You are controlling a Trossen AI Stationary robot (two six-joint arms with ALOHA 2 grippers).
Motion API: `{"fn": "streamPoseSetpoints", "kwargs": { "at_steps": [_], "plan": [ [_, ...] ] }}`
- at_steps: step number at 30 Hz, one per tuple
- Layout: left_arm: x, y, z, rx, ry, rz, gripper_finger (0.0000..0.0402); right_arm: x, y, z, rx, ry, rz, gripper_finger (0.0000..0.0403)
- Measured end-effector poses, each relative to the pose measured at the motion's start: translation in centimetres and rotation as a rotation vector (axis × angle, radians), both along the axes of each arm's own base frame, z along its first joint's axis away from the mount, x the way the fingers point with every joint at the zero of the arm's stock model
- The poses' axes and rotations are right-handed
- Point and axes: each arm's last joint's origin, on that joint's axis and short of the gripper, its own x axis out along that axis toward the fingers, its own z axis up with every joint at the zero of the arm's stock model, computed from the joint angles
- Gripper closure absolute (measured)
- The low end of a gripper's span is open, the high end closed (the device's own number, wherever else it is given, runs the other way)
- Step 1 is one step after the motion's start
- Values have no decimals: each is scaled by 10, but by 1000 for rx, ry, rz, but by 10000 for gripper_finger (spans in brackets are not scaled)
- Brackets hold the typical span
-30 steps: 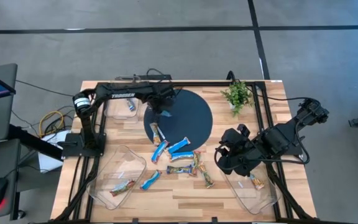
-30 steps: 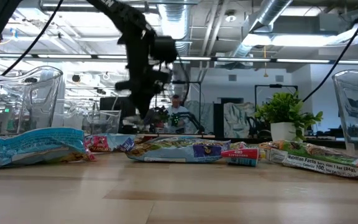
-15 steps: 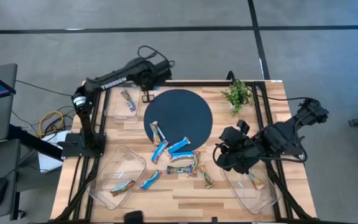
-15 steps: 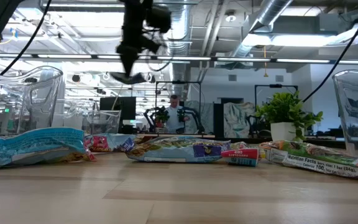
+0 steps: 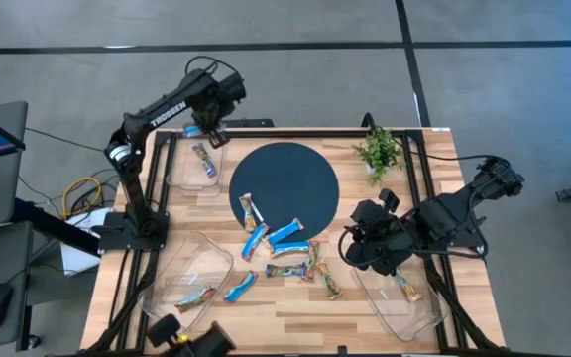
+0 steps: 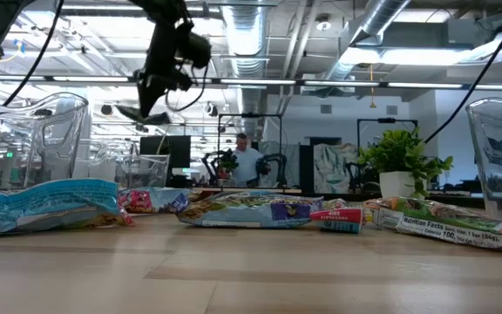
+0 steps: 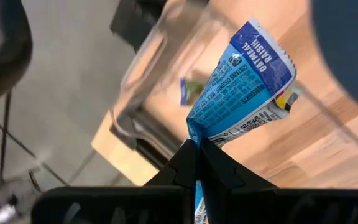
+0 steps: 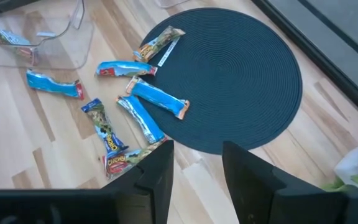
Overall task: Pick and place Granola Bars by type
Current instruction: Put the blue granola bar into the top transparent bin
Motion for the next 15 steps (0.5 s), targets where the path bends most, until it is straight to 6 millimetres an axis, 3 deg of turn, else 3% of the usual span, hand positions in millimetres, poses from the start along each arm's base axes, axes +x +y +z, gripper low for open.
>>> {"fn": "streamPoseSetpoints", "kwargs": {
  "at_steps": [8,15],
  "plan": [
    [-31,11,-52,-188,66,128,400,0,0,0,-16,-8,-4,274],
    [-40,4,-82,-263,136,112,366,4,-8,0,-24,-3,-26,274]
  ]
}}
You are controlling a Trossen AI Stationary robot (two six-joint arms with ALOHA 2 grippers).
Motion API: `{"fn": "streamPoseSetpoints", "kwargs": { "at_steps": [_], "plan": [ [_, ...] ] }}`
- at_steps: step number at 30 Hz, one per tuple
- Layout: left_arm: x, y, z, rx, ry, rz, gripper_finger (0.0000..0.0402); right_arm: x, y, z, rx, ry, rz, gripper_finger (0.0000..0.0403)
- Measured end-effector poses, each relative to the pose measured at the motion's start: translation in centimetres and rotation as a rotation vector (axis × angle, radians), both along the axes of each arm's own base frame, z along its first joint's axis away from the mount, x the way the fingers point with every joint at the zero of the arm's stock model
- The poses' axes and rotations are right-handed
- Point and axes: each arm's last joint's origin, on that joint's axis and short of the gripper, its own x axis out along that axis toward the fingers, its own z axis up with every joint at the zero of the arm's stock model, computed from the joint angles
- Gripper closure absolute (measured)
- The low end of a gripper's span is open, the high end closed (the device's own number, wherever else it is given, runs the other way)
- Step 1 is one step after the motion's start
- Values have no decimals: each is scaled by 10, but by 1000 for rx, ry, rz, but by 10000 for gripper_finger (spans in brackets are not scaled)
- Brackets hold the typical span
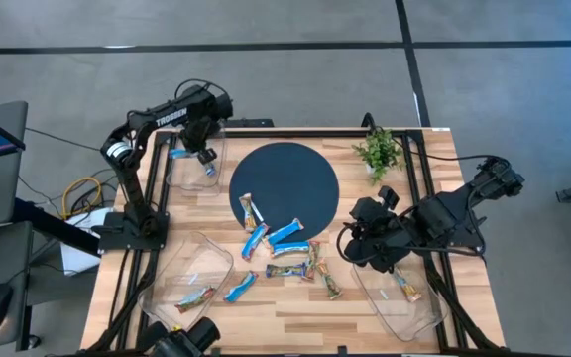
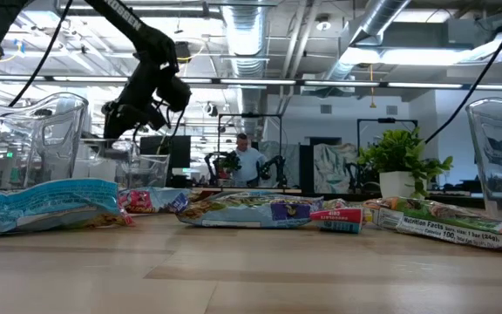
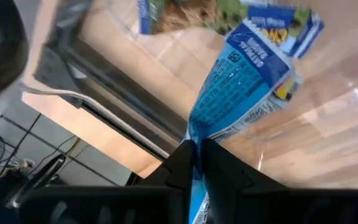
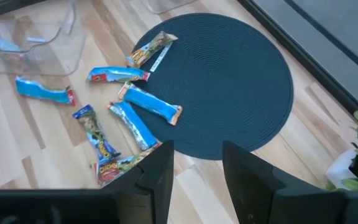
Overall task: Pick and place Granola Bars by type
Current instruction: Put the blue granola bar into the top transparent bin, then put the yellow granola bar into the bottom right transparent bin
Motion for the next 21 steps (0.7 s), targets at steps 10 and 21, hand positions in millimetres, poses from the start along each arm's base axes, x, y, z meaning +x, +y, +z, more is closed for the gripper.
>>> {"fn": "streamPoseSetpoints", "kwargs": {
  "at_steps": [10,21],
  "plan": [
    [11,-3,4,-8,-41,-93,282,9,-16,-1,50,45,2,274],
    [-6,-45,102,125,-433,-146,258,66,-42,-28,113,119,482,274]
  ]
}}
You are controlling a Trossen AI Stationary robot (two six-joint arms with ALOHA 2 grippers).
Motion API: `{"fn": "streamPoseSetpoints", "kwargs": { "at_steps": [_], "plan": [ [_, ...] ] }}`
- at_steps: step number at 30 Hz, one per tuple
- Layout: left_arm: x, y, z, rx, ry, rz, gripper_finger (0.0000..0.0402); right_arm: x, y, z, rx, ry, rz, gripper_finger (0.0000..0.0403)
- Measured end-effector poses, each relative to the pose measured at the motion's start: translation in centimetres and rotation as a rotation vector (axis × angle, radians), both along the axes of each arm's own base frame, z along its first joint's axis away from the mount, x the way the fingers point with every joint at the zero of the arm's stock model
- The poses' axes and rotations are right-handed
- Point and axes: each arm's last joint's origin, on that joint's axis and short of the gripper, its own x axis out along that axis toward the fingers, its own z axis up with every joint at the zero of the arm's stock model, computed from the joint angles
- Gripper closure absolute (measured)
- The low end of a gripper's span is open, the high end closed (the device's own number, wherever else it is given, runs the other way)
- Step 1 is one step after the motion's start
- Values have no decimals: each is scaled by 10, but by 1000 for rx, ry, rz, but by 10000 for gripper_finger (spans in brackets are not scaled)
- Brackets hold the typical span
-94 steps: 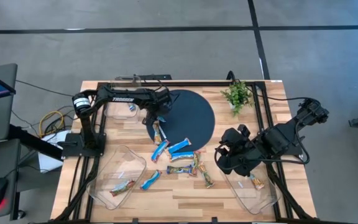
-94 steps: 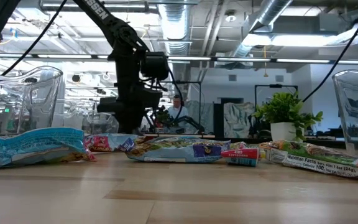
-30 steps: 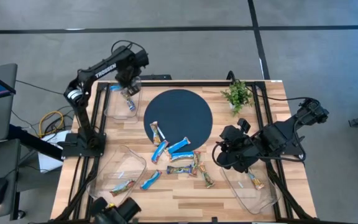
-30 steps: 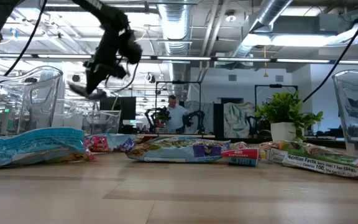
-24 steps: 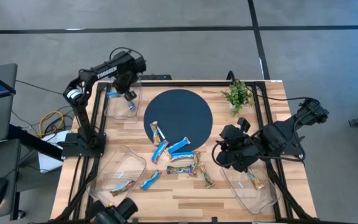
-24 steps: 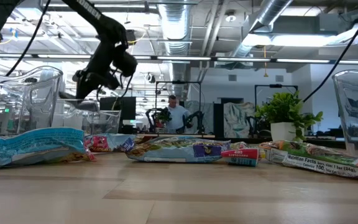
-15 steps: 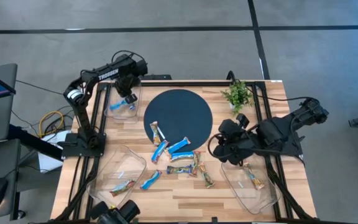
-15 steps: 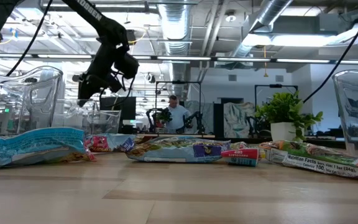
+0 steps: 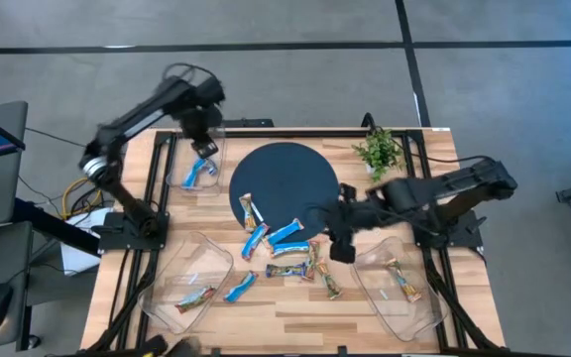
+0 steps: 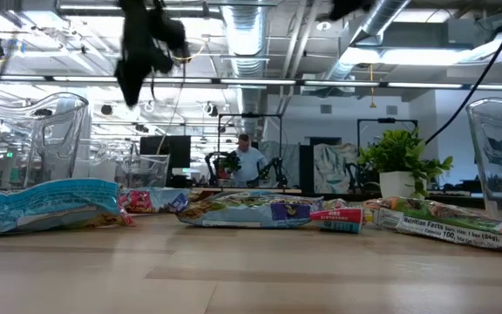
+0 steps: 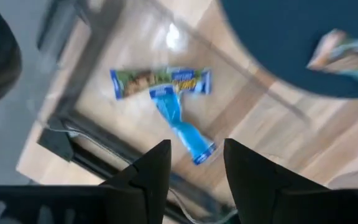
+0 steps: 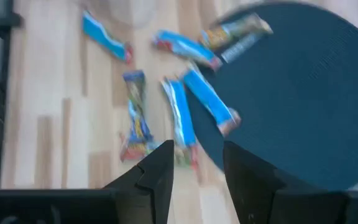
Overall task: Pick and place Granola Bars by type
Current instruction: Put the yellow granola bar into the bottom right transparent bin
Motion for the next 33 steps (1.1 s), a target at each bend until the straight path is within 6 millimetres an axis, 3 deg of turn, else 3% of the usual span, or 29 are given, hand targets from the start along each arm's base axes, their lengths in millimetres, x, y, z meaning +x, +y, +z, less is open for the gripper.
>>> {"fn": "streamPoseSetpoints", "kwargs": {
  "at_steps": [7,13,23,29,33],
  "plan": [
    [-53,-70,73,241,-316,-6,258,39,-42,-34,30,57,128,274],
    [-98,-121,106,381,-571,72,258,76,-59,-82,25,102,337,274],
    [-149,-168,118,452,-780,232,258,108,-65,-148,44,172,477,274],
    [-165,-182,119,460,-847,282,258,122,-65,-161,36,119,464,274],
    [-167,-183,118,452,-851,300,258,127,-69,-159,-21,75,426,262]
  ]
}}
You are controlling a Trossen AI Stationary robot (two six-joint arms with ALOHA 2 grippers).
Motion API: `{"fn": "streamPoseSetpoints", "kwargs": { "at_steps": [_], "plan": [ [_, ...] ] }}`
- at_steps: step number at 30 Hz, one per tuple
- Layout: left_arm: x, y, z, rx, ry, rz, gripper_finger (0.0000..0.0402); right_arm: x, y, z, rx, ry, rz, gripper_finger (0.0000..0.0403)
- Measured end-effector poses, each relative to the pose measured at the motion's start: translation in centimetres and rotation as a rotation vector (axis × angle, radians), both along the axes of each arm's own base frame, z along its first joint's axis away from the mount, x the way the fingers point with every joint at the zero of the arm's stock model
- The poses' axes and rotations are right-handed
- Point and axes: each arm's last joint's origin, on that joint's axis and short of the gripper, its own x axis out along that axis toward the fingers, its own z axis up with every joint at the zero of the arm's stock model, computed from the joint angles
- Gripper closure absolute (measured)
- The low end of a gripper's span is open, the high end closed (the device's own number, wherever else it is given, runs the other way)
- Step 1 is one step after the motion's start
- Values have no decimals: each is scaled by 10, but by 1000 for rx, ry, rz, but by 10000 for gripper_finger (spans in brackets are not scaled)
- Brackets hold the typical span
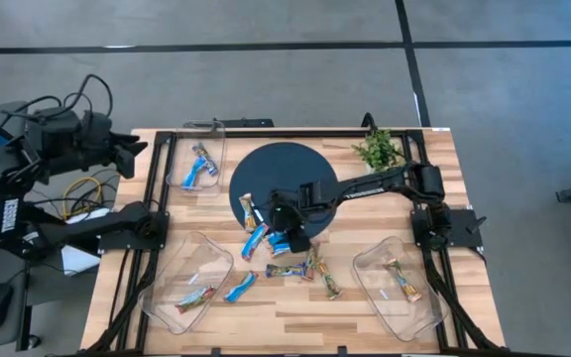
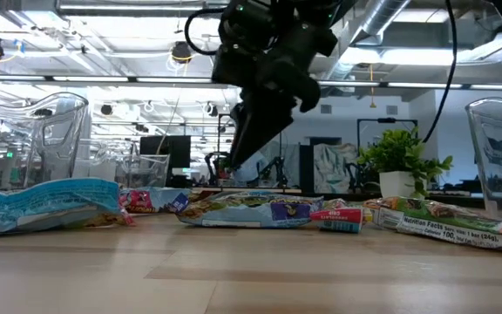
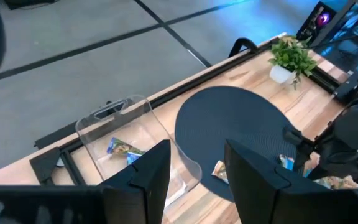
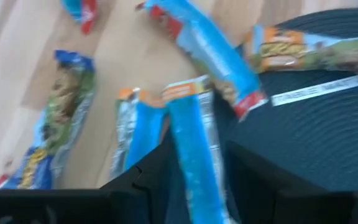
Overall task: Pick and place Granola Bars by type
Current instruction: Put the yellow granola bar into the bottom right transparent bin
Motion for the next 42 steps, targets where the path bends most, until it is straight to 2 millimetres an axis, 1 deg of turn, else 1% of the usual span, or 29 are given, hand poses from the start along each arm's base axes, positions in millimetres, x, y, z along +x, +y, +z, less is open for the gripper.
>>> {"fn": "streamPoseSetpoints", "kwargs": {
  "at_steps": [3,5,8,10,12,14,17,23,26,31,35,42],
  "plan": [
    [2,2,-3,-3,-4,-7,258,2,-2,1,-20,-25,-11,244],
    [6,5,-8,-26,10,-20,258,2,-4,1,-22,-29,-11,228],
    [14,10,-19,-59,38,-42,258,5,-4,-12,-22,5,-11,200],
    [19,14,-28,-87,62,-69,258,1,-4,-19,-13,60,4,181],
    [25,18,-36,-103,77,-94,258,5,-1,-23,-10,43,34,166],
    [31,23,-43,-115,80,-117,258,-1,1,-29,-24,107,45,156],
    [38,28,-50,-113,68,-151,258,2,0,-28,-58,82,23,154],
    [51,37,-58,-76,25,-217,258,0,-9,-33,-84,130,-32,170],
    [54,40,-59,-54,9,-228,258,-3,-9,-37,-83,163,-31,182],
    [59,44,-63,-35,-9,-231,258,-2,-8,-37,-80,161,-28,208],
    [61,46,-67,-36,-9,-231,258,-3,-8,-37,-79,165,-31,238],
    [64,48,-68,-42,1,-231,258,-4,-8,-37,-68,177,-44,305]
  ]
}}
